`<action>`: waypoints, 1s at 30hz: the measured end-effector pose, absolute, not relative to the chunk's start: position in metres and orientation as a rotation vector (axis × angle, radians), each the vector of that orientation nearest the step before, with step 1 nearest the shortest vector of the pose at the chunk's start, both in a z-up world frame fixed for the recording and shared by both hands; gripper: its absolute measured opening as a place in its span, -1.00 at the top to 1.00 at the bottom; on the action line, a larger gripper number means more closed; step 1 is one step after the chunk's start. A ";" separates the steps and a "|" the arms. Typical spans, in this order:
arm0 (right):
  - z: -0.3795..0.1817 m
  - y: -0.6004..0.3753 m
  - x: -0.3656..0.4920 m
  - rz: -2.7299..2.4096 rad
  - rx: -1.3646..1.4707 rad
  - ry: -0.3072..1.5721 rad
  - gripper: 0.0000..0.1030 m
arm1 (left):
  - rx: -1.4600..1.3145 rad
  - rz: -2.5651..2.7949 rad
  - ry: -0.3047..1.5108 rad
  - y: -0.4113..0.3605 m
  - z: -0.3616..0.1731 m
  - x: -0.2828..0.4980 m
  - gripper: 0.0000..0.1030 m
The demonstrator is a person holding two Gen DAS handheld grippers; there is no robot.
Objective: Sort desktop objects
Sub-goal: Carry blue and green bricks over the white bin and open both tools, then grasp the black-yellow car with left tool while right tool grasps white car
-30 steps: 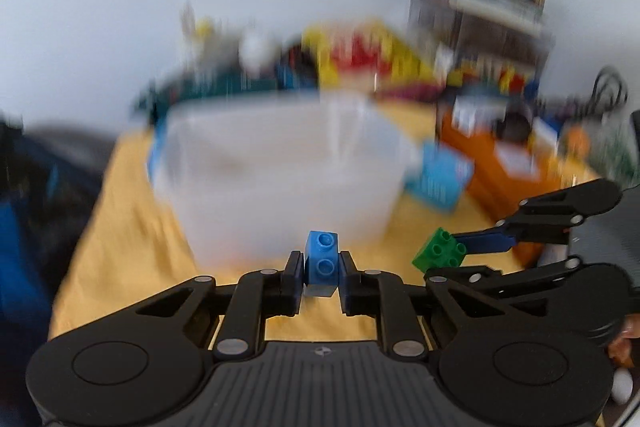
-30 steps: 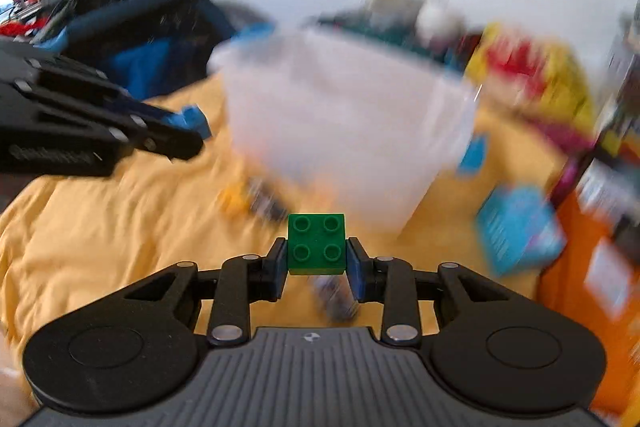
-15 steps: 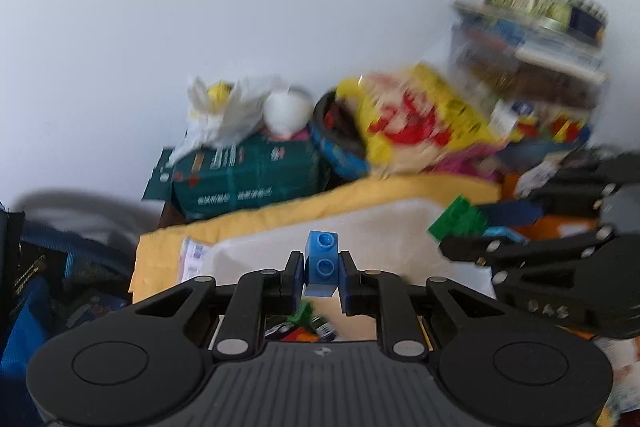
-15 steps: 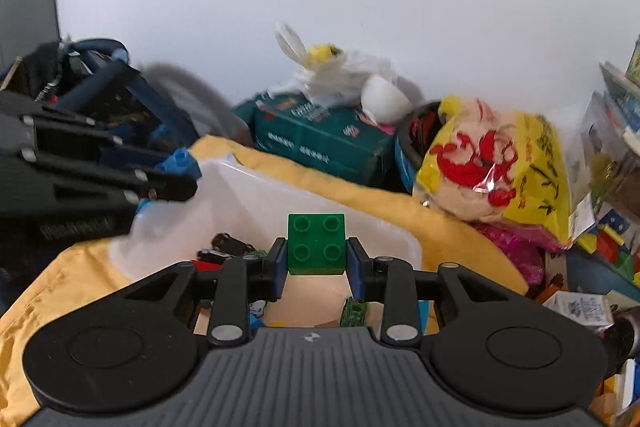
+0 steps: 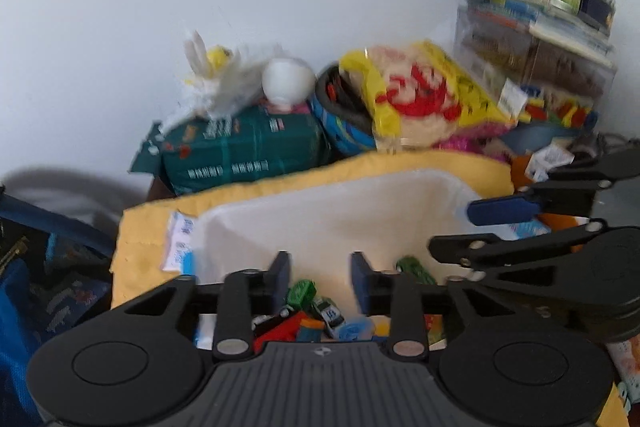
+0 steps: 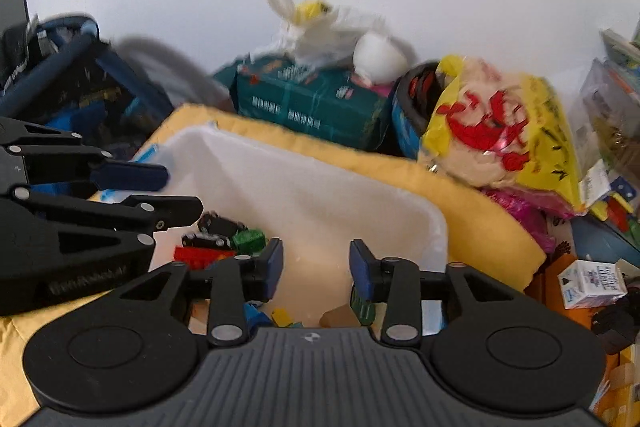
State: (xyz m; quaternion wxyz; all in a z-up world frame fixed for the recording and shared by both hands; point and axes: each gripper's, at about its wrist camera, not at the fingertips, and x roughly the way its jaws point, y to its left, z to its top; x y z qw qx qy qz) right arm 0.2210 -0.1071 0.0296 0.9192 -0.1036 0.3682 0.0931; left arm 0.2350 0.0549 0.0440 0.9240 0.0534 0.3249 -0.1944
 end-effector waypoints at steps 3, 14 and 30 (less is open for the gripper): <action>0.039 -0.118 0.191 0.215 -0.203 0.690 0.08 | 0.113 -0.398 0.581 0.065 0.048 0.205 -0.18; -0.026 -0.132 0.114 0.295 -0.376 0.748 0.11 | 0.043 -0.364 0.717 0.067 -0.021 0.118 -0.27; -0.125 -0.145 0.134 0.447 -0.367 0.959 0.17 | -0.157 -0.321 0.919 0.032 -0.065 0.100 -0.27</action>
